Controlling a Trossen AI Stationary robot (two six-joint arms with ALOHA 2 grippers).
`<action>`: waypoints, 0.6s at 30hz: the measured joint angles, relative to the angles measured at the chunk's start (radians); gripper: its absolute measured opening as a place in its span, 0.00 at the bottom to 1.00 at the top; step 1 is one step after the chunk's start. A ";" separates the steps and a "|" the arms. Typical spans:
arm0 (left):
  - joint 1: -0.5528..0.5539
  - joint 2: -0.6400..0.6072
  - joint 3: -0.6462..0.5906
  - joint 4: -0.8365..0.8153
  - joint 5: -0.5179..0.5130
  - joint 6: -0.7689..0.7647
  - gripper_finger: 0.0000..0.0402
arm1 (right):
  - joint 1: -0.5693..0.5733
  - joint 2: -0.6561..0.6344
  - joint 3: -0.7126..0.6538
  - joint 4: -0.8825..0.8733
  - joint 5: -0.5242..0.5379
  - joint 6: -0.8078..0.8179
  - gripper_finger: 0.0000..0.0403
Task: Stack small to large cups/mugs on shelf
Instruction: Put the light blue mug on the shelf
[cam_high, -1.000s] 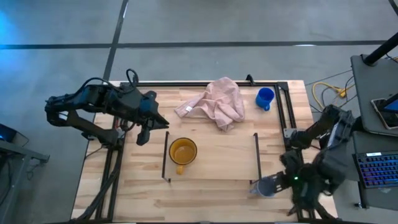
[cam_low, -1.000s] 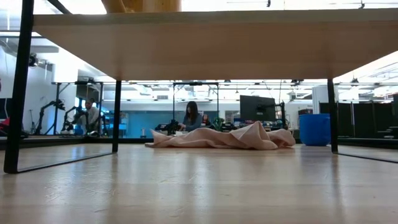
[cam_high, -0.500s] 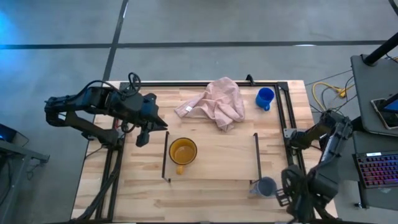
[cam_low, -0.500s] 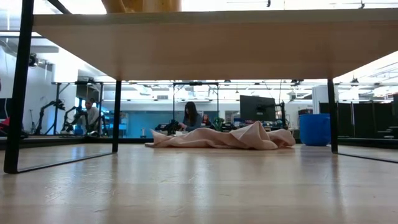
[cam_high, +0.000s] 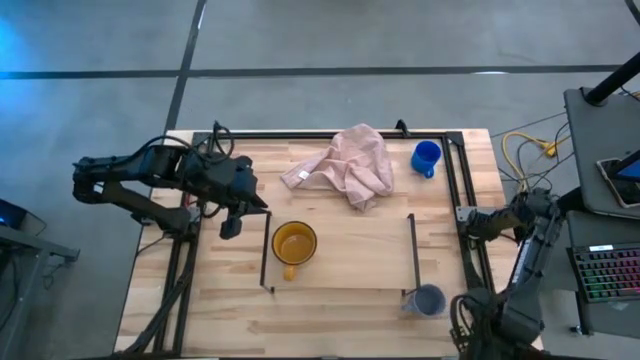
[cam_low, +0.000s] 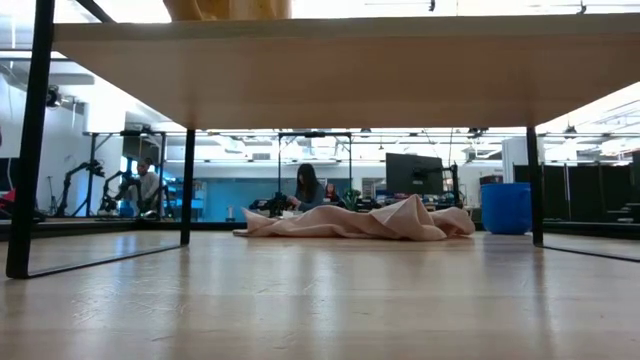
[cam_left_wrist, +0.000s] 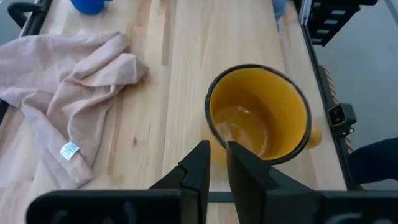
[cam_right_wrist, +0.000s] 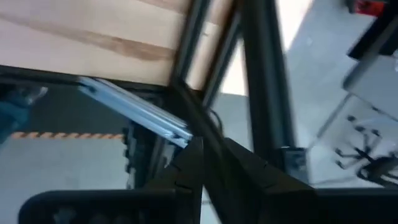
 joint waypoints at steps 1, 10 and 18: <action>0.000 -0.005 -0.011 0.011 0.005 0.000 0.10 | -0.002 0.013 0.022 -0.009 0.019 0.002 0.13; 0.006 -0.013 -0.031 0.134 0.055 -0.050 0.10 | -0.026 0.105 0.050 -0.037 0.095 -0.007 0.13; 0.029 0.016 -0.031 0.129 0.049 -0.135 0.10 | -0.092 0.024 -0.057 -0.038 0.185 -0.013 0.13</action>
